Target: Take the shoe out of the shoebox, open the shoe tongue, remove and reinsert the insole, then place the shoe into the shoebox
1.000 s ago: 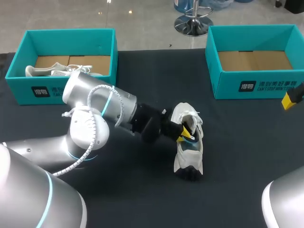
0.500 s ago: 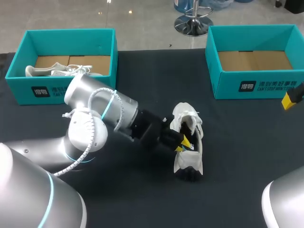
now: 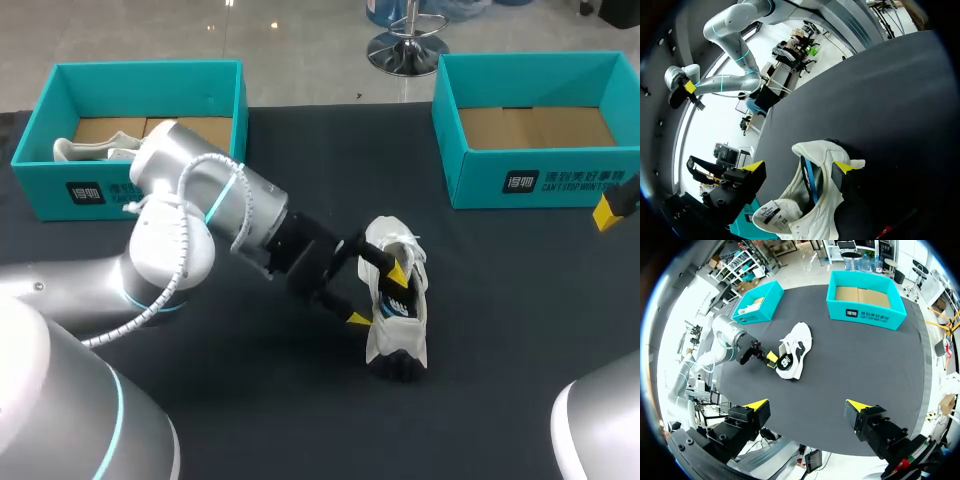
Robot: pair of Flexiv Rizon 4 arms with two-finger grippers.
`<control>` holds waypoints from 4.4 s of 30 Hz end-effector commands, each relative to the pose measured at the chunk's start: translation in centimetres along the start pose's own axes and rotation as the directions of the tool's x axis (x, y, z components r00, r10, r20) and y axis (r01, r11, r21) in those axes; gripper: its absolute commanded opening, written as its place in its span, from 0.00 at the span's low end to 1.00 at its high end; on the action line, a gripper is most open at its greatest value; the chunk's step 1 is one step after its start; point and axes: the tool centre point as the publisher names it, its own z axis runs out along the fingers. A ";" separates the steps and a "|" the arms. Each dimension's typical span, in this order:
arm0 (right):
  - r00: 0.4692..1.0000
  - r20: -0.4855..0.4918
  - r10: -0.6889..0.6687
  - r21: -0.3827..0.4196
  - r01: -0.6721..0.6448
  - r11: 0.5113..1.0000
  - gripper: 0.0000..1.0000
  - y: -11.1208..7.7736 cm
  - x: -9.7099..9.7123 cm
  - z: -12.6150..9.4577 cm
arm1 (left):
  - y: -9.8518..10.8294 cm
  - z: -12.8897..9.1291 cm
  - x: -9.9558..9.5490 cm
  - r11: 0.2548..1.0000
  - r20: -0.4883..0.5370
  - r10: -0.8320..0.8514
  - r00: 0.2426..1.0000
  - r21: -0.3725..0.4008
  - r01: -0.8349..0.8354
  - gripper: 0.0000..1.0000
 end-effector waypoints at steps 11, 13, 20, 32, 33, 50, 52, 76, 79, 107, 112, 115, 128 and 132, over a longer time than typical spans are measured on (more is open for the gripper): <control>1.000 0.002 0.001 0.008 -0.001 1.000 1.00 0.3 0.1 -0.1 | -1.2 -3.7 2.7 0.994 -0.595 -0.065 0.801 -0.106 0.001 1.00; 1.000 0.002 0.001 0.008 -0.001 1.000 1.00 0.3 0.1 -0.1 | -1.2 -3.7 2.7 0.994 -0.595 -0.065 0.801 -0.106 0.001 1.00; 1.000 0.002 0.001 0.008 -0.001 1.000 1.00 0.3 0.1 -0.1 | -1.3 -3.9 1.7 0.985 -0.625 -0.052 0.779 -0.159 -0.062 1.00; 1.000 0.002 0.001 0.008 -0.001 1.000 1.00 0.3 0.1 -0.1 | 0.5 -2.7 0.3 0.998 -0.643 -0.018 0.766 -0.052 -0.020 0.00; 1.000 0.002 0.001 0.008 -0.001 1.000 1.00 0.3 0.1 -0.1 | 0.6 -2.4 0.4 0.998 -0.648 -0.020 0.762 -0.053 -0.019 0.00; 1.000 0.002 0.001 0.008 -0.001 1.000 1.00 0.3 0.1 -0.1 | 2.2 1.5 2.3 0.997 -0.696 -0.066 0.715 -0.082 0.012 0.00; 1.000 0.002 0.001 0.008 -0.001 1.000 1.00 0.3 0.1 -0.1 | 2.2 1.7 2.5 0.997 -0.702 -0.068 0.709 -0.080 0.016 0.00; 1.000 0.002 0.001 0.008 -0.001 1.000 1.00 0.3 0.1 -0.1 | 1.6 1.7 1.2 0.996 -0.725 -0.026 0.688 -0.075 -0.041 0.00; 1.000 0.002 0.001 0.008 -0.001 1.000 1.00 0.3 0.1 -0.1 | 2.1 2.4 2.0 0.996 -0.735 -0.044 0.676 -0.085 -0.028 0.00; 1.000 0.002 0.001 0.008 -0.001 1.000 1.00 0.3 0.1 -0.1 | 2.6 4.7 4.0 0.996 -0.765 -0.029 0.644 -0.073 -0.042 0.00; 1.000 0.002 0.001 0.008 -0.001 1.000 1.00 0.3 0.1 -0.1 | 3.3 6.4 5.1 0.997 -0.767 -0.038 0.641 -0.074 -0.029 0.00; 1.000 0.002 0.001 0.008 -0.001 1.000 1.00 0.3 0.1 -0.1 | 3.3 7.4 6.2 0.997 -0.777 -0.035 0.628 -0.069 -0.029 0.00; 1.000 0.002 0.001 0.008 -0.001 1.000 1.00 0.3 0.1 -0.1 | 2.4 4.8 4.3 0.980 -0.785 -0.017 0.619 -0.136 -0.147 0.00; 1.000 0.002 0.001 0.008 -0.001 1.000 1.00 0.3 0.1 -0.1 | 2.1 4.0 3.6 0.968 -0.788 -0.006 0.615 -0.159 -0.195 0.00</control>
